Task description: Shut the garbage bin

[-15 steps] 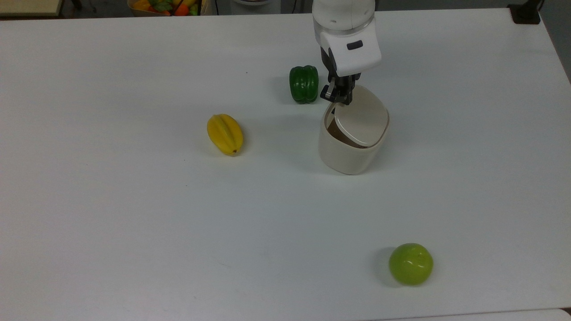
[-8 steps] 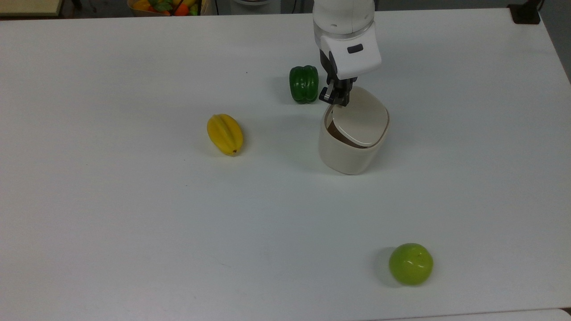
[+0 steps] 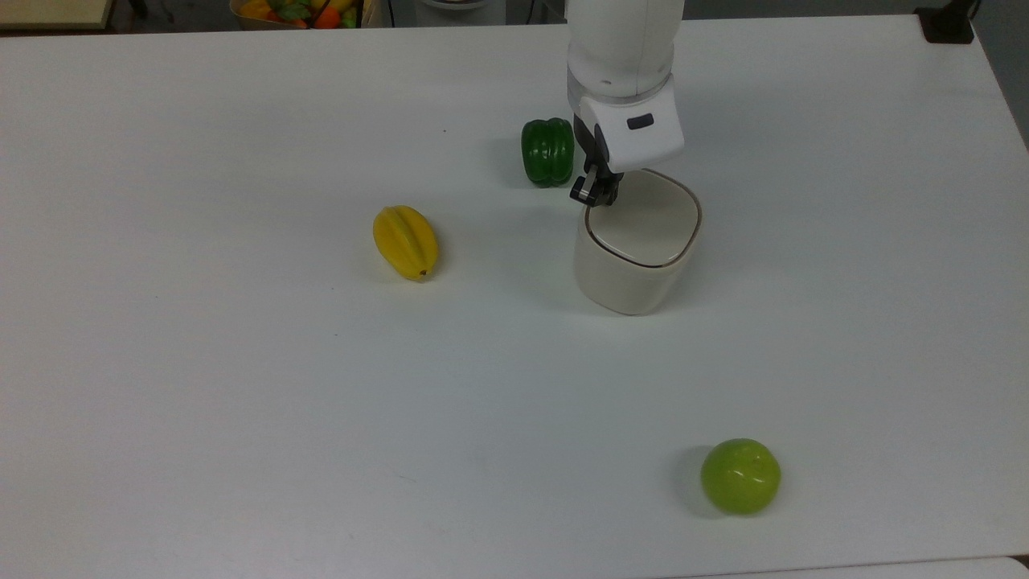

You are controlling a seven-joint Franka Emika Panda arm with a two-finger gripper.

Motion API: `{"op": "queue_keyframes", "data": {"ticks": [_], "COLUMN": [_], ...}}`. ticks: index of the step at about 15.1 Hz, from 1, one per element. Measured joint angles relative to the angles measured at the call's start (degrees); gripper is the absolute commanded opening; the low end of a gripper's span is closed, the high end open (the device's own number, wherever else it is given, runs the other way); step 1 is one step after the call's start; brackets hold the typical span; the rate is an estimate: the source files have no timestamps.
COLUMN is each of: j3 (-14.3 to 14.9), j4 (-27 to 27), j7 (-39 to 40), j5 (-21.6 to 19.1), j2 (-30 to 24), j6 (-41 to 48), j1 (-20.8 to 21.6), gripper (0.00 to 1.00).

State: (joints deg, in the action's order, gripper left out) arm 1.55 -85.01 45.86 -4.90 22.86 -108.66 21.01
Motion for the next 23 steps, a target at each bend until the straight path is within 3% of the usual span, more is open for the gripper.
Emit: {"op": "queue_keyframes", "data": {"ticks": [11,15,20,23], "j3": [-0.1,0.3,0.6,0.8], "j4": [0.4,1.4,1.8,1.9], "j7": [0.0,-2.2,-12.6,-13.9], "j5": [2.0,1.9,1.9,1.9], "j2": [0.4,-4.0,-13.2,-17.3], "j6": [0.0,4.6,17.3,25.2], "j1": [0.7,-1.1,-7.6,-17.1], "gripper": [0.0,0.0,0.0,0.0]}}
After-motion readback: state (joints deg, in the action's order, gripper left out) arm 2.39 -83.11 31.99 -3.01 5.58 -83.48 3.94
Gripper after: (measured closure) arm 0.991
